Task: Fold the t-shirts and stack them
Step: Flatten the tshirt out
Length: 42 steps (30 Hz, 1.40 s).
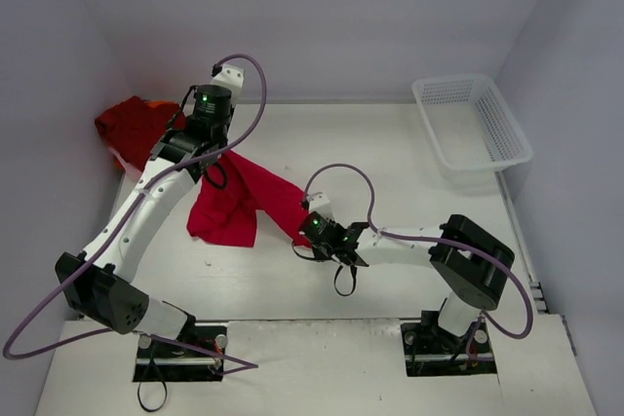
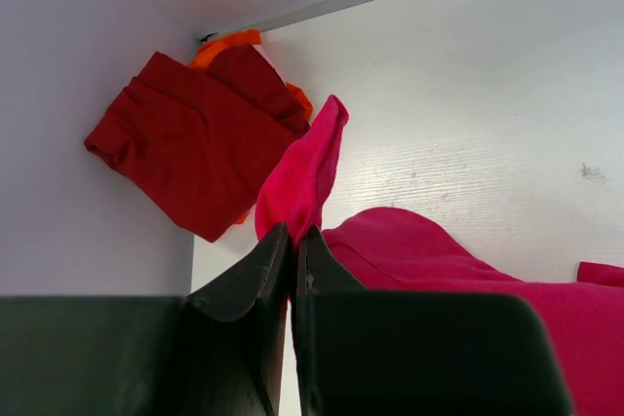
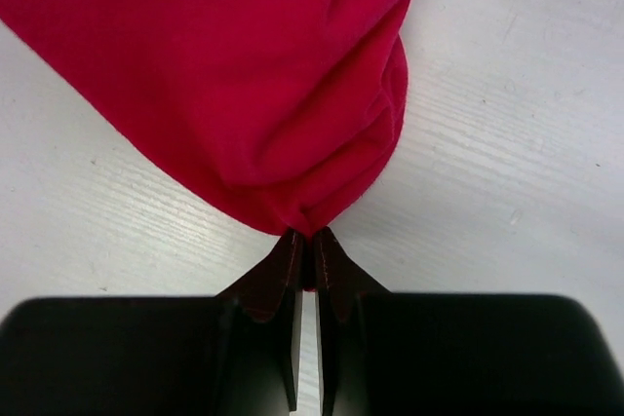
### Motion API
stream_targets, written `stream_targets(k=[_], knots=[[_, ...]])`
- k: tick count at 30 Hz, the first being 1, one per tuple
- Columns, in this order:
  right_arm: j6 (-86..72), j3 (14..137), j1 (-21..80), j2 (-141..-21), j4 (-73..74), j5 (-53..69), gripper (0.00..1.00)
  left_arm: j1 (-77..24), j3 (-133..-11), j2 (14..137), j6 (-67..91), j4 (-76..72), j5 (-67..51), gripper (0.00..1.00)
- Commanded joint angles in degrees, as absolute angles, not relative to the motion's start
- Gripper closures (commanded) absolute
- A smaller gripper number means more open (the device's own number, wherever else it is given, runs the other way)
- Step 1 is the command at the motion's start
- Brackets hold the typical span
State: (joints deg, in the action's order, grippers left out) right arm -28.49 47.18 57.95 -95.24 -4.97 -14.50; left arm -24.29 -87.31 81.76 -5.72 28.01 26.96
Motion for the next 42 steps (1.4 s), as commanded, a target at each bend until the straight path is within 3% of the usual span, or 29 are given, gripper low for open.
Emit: stream_targets(k=[1, 15, 29, 42], knots=[[-28.22, 50.62, 58.10, -90.36, -1.94, -17.05, 1.00, -23.21, -88.07, 78.31, -5.18, 24.17, 28.03, 1.00], [-16.62, 65.82, 44.92, -75.86, 10.54, -17.31, 1.00, -17.93, -90.70, 76.55, -3.25, 26.37, 26.10, 1.00], [-12.22, 75.40, 36.13, -72.33, 13.36, -16.70, 1.00, -17.93, -98.16, 70.14, -1.14, 34.79, 28.39, 1.00], [-10.90, 90.79, 34.89, -70.67, 16.17, -14.33, 1.00, -18.02, -110.74, 61.79, 2.28, 44.38, 27.26, 1.00]])
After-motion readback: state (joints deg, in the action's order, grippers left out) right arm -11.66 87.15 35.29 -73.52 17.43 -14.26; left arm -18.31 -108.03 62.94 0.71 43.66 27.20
